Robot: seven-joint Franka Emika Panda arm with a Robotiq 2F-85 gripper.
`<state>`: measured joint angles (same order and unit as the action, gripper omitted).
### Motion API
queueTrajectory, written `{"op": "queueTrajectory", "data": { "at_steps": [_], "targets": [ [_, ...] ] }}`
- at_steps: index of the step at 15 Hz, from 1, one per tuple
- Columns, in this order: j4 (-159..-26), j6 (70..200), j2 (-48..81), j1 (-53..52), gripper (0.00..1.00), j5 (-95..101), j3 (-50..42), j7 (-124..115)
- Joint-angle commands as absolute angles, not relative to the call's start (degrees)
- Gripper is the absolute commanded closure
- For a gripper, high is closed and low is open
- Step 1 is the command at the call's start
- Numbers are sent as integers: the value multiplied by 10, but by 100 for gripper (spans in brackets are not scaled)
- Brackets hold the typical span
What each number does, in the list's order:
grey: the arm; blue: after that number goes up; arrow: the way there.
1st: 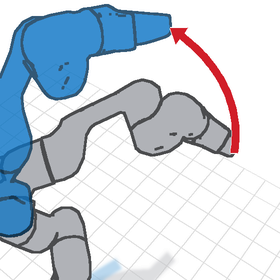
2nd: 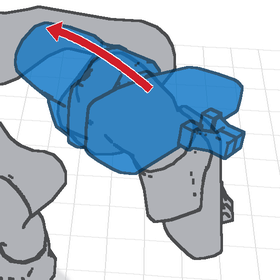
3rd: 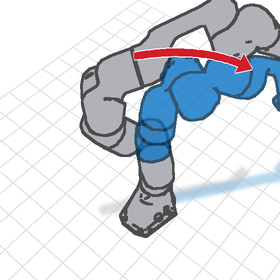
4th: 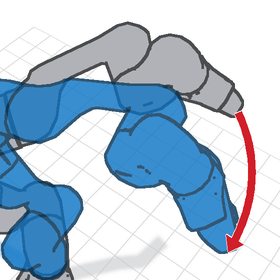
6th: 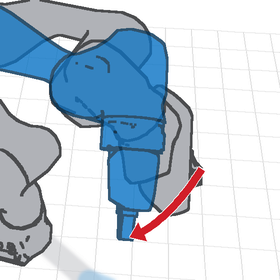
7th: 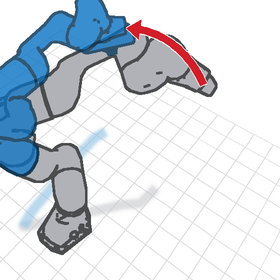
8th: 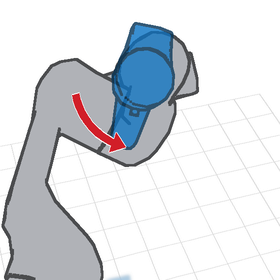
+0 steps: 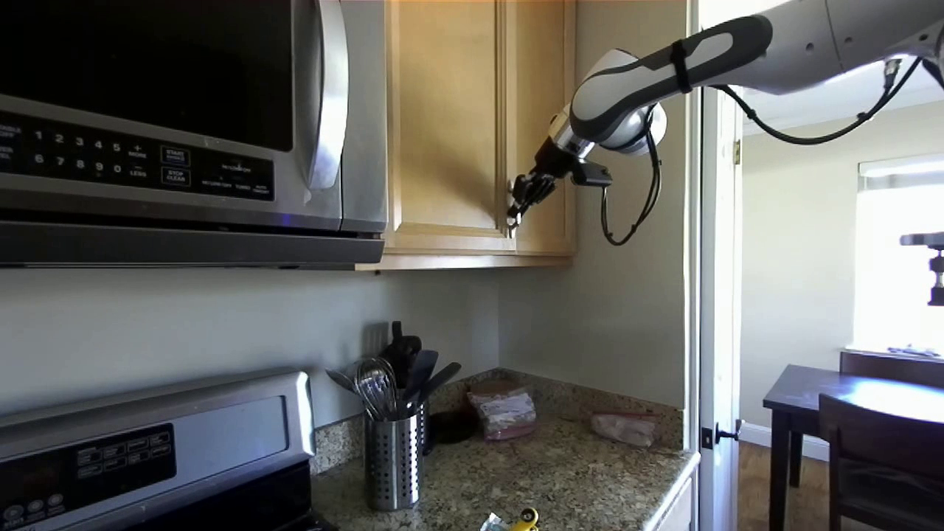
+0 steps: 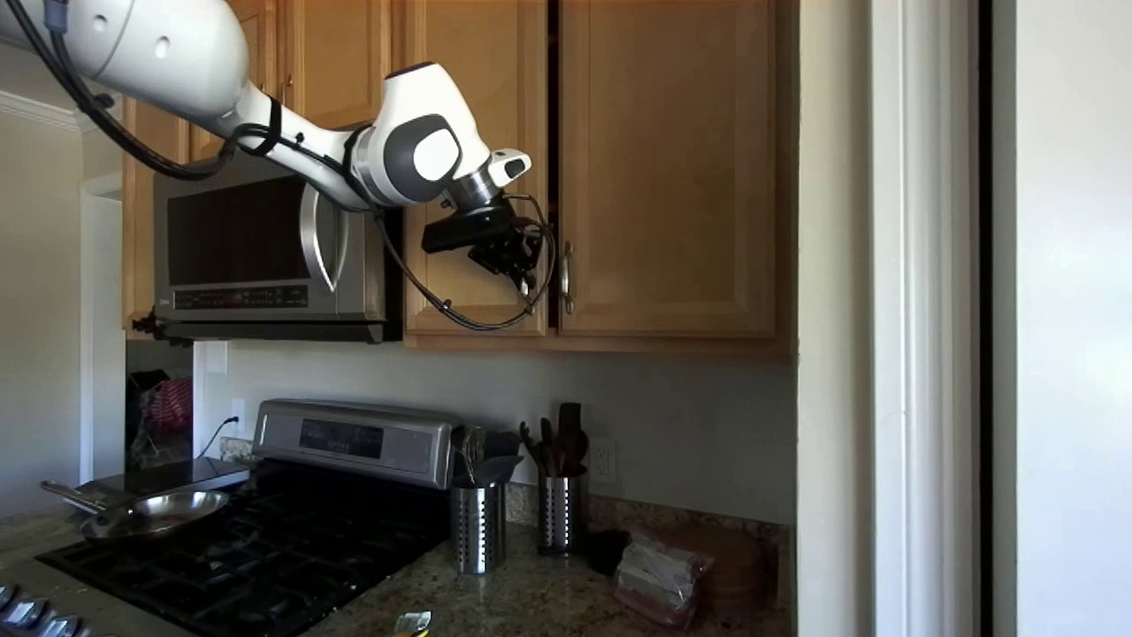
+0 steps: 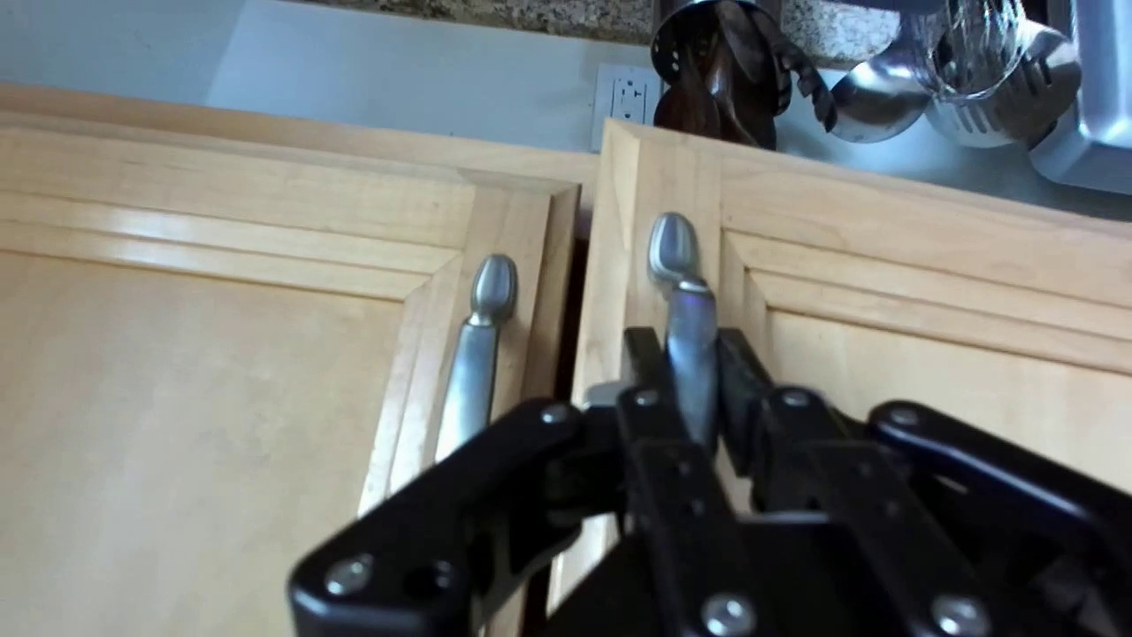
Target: Open the top cabinet then pick up the yellow object on the counter place it inside the cabinet and then close the cabinet
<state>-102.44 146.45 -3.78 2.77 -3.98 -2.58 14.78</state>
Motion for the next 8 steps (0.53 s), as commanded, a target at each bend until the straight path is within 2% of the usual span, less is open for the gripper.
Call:
{"op": "queueTrajectory", "data": {
  "at_steps": [1,8],
  "targets": [
    [-1122,1461,-125,1,90,0,2,130],
    [-1199,1430,-219,-27,90,5,13,113]
  ]
}}
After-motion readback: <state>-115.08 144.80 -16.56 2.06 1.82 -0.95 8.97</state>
